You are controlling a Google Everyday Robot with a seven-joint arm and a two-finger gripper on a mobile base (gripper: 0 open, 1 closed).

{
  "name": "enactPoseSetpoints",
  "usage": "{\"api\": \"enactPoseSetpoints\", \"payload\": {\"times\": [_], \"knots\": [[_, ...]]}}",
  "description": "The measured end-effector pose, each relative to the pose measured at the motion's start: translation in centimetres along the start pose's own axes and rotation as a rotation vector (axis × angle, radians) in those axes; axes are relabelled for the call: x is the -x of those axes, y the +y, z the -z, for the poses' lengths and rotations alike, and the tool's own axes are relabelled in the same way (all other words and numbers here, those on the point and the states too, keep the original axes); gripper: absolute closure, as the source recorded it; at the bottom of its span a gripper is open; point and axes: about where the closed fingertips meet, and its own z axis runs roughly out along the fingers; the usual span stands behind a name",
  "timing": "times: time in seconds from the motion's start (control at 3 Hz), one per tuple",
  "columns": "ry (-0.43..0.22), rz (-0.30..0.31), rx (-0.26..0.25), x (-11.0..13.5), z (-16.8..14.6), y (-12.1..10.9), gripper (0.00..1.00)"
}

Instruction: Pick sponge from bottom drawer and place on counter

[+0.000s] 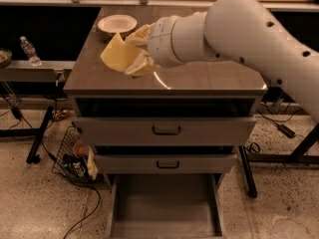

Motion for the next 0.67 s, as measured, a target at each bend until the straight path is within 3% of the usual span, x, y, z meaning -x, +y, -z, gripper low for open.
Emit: {"api": "enactPoseSetpoints", "payload": {"times": [0.67], "knots": [[0.067, -0.107, -0.044, -6.5, -7.5, -1.9, 1.00]]}}
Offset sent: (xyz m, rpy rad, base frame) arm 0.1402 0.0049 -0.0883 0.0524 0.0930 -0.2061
